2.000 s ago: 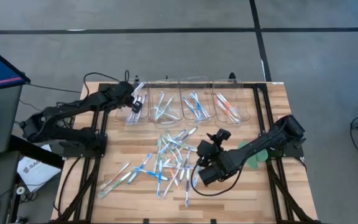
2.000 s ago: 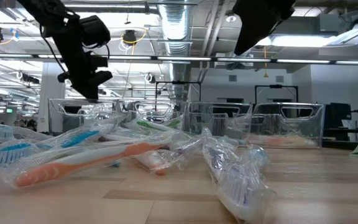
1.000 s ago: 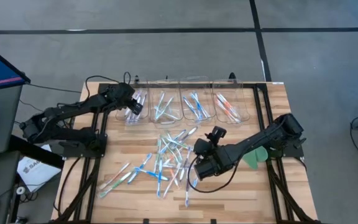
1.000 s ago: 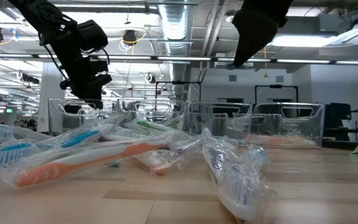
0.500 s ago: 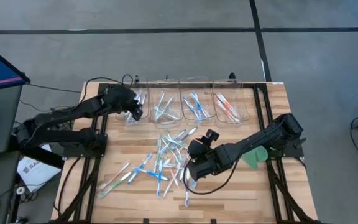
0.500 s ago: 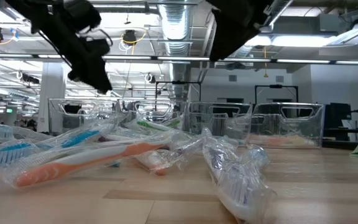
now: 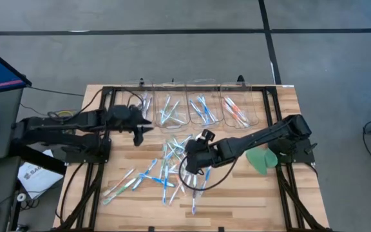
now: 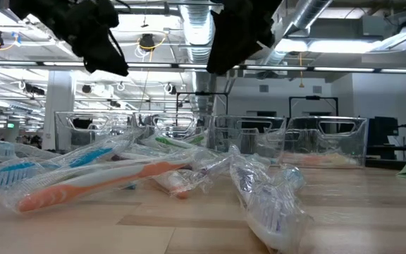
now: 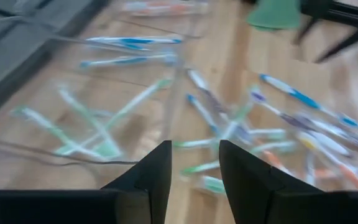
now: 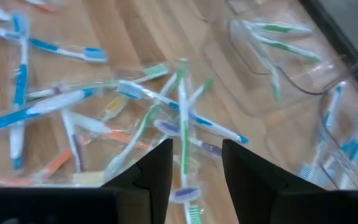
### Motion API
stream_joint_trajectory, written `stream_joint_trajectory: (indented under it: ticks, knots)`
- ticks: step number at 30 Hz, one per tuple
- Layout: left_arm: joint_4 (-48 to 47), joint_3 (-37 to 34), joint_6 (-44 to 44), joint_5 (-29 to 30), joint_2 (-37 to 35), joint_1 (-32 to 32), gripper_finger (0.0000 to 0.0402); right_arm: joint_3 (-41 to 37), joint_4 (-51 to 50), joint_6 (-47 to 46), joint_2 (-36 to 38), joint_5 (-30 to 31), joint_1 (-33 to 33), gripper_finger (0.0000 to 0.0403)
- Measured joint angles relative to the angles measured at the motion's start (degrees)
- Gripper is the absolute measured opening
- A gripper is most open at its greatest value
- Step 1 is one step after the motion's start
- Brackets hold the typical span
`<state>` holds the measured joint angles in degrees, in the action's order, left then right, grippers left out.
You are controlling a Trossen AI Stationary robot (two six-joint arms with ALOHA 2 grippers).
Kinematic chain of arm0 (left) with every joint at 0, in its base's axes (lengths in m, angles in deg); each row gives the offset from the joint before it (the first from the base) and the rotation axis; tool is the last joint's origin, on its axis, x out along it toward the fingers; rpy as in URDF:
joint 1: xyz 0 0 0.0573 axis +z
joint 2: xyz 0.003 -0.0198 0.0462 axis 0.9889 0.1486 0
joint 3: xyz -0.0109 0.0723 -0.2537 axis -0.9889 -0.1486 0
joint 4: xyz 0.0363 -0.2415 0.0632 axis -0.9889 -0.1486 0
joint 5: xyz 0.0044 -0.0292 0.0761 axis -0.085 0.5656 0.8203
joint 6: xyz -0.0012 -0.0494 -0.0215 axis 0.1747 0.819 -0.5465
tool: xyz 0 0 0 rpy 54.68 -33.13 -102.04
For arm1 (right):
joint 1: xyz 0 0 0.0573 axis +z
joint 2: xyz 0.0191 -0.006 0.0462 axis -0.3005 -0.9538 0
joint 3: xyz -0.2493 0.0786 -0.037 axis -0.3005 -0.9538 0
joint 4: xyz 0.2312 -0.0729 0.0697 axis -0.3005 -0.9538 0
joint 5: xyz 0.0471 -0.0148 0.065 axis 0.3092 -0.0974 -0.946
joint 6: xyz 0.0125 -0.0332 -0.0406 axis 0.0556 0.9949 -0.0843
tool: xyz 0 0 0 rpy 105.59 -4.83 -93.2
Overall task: Pick & Place Toothbrushes
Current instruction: Put the green toothbrush into the middle left transparent bin
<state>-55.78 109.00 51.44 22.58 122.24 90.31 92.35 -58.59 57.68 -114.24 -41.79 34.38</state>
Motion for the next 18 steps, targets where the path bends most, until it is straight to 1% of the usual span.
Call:
stream_joint_trajectory:
  ticks: [3,7,9,11,13,15,18]
  knots:
    - [-0.03,0.0,0.02,0.0,0.15,-3.71,0.0126,0.0,0.07,1.83,0.0,-1.68,-0.94,0.0121]
    - [0.0,0.0,0.91,0.02,0.15,-8.1,0.0126,-0.16,0.74,10.65,-2.82,-3.76,-1.86,0.012]
    - [0.1,-0.05,1.09,0.02,0.15,-10.08,0.0126,0.05,4.21,14.89,-5.45,-5.41,-1.88,0.0126]
    - [0.52,-0.65,1.09,0.02,0.15,-11.63,0.0126,-0.31,4.81,17.82,-6.2,-8.28,-2.16,0.0136]
    - [1.05,-1.54,1.09,0.06,0.14,-12.67,0.0126,0.45,8.7,18.64,-7.6,-11.78,-2.82,0.015]
    - [1.18,-2.45,1.12,0.18,-0.08,-13.24,0.0126,0.04,6.87,18.64,-7.87,-12.59,-3.62,0.0166]
    - [2.5,-4.09,1.32,0.29,-0.34,-13.49,0.0126,0.12,8.01,18.33,-8.2,-13.16,-4.81,0.0195]
